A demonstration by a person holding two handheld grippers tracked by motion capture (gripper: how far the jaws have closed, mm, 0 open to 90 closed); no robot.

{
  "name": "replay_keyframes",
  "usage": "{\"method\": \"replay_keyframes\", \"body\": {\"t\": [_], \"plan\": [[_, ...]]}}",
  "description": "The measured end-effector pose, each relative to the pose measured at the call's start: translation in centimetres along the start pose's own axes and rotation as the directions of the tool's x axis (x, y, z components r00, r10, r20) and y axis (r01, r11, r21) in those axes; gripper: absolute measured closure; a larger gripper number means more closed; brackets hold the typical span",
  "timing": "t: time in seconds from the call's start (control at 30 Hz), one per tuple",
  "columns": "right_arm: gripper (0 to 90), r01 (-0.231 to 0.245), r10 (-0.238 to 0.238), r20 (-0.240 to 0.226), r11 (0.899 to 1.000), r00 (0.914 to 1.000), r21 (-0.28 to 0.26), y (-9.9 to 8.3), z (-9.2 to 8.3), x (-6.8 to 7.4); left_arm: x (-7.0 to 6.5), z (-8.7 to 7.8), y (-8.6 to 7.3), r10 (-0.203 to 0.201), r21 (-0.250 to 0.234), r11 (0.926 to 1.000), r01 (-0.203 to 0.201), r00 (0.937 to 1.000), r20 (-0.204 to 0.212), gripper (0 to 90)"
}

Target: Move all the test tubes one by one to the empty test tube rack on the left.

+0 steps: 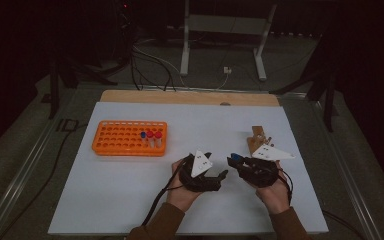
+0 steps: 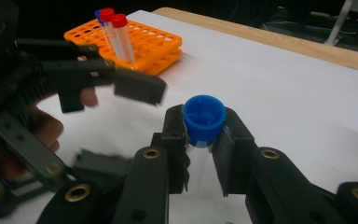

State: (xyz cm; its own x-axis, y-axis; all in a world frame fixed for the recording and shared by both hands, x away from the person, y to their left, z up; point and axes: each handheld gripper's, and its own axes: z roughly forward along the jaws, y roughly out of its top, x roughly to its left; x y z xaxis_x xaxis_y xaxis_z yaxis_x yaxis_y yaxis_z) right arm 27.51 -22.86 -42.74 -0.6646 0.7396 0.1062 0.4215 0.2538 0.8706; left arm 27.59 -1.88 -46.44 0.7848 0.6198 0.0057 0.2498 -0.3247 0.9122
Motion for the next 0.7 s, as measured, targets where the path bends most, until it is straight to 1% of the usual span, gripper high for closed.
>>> {"method": "replay_keyframes", "body": {"t": [0.03, 0.1, 0.2, 0.23, 0.33, 0.47, 0.7], "plan": [[76.2, -0.001, 0.001, -0.003, 1.000, 1.0000, 0.000, -0.01, 0.04, 0.03, -0.21, 0.14, 0.00, 0.007, 0.003, 1.0000, -0.007, 1.0000, 0.004, 36.1], [76.2, 0.005, -0.005, -0.010, 1.000, 0.9999, 0.001, -0.01, 0.11, 0.13, -0.52, 0.40, -0.02, 0.016, 0.003, 0.9999, -0.016, 0.9998, 0.008, 43.7], [76.2, 0.011, -0.011, -0.020, 1.000, 0.9997, 0.001, 0.04, 0.19, 0.33, -0.79, 0.72, -0.06, 0.015, 0.000, 0.9999, -0.015, 0.9998, 0.015, 54.4], [76.2, 0.012, -0.012, -0.023, 1.000, 0.9997, 0.000, 0.05, 0.23, 0.36, -0.86, 0.82, -0.07, 0.016, -0.001, 0.9999, -0.016, 0.9998, 0.012, 57.4], [76.2, 0.009, -0.009, -0.030, 1.000, 0.9995, 0.004, -0.01, 0.32, 0.39, -0.89, 0.95, -0.07, 0.008, -0.006, 1.0000, -0.008, 0.9997, 0.022, 65.0], [76.2, 0.005, -0.005, -0.035, 1.000, 0.9994, 0.004, -0.05, 0.36, 0.33, -0.93, 1.00, -0.08, 0.008, -0.005, 1.0000, -0.008, 0.9995, 0.030, 69.2], [76.3, 0.006, -0.005, -0.044, 1.000, 0.9990, 0.011, -0.15, 0.54, 0.36, -0.98, 1.14, -0.12, 0.014, -0.009, 0.9999, -0.014, 0.9991, 0.040, 73.5]]}}
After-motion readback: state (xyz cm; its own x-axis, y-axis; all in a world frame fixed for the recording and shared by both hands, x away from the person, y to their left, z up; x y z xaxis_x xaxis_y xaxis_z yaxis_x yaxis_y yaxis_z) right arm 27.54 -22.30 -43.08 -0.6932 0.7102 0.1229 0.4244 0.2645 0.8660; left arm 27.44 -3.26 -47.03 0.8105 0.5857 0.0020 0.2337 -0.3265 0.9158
